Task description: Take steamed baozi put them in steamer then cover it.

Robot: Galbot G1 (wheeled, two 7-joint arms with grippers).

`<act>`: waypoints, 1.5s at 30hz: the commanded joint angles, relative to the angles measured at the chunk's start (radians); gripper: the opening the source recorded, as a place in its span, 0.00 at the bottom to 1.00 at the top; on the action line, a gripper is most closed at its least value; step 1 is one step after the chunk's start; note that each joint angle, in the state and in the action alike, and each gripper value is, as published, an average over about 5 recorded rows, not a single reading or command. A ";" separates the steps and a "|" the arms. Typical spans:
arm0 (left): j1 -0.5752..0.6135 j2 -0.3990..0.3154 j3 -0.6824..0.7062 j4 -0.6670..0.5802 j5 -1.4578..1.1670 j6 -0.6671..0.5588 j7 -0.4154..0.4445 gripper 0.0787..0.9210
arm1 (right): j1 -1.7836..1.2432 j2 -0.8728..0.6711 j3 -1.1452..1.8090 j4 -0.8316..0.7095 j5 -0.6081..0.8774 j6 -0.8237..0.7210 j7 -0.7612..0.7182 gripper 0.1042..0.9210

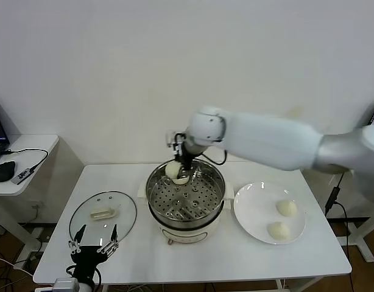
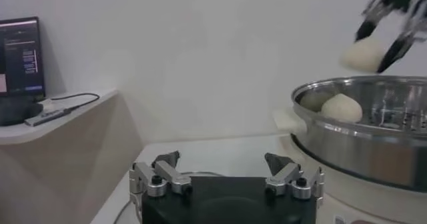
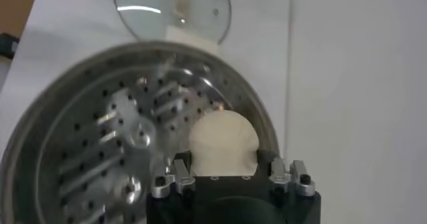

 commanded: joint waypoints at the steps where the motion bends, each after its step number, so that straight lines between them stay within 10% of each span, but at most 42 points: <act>1: 0.003 -0.001 -0.007 -0.001 0.001 0.000 -0.001 0.88 | -0.082 0.169 -0.008 -0.111 0.013 -0.045 0.024 0.62; 25: -0.004 -0.006 0.003 0.008 0.000 -0.002 -0.001 0.88 | -0.096 0.119 -0.034 -0.088 -0.038 -0.087 -0.026 0.62; 31: -0.004 -0.004 0.004 0.006 0.000 0.000 -0.001 0.88 | -0.071 0.079 -0.021 -0.046 -0.026 -0.087 -0.030 0.78; 45: -0.007 0.008 0.016 0.001 -0.002 0.003 0.002 0.88 | 0.202 -0.312 -0.032 0.240 -0.085 0.079 -0.268 0.88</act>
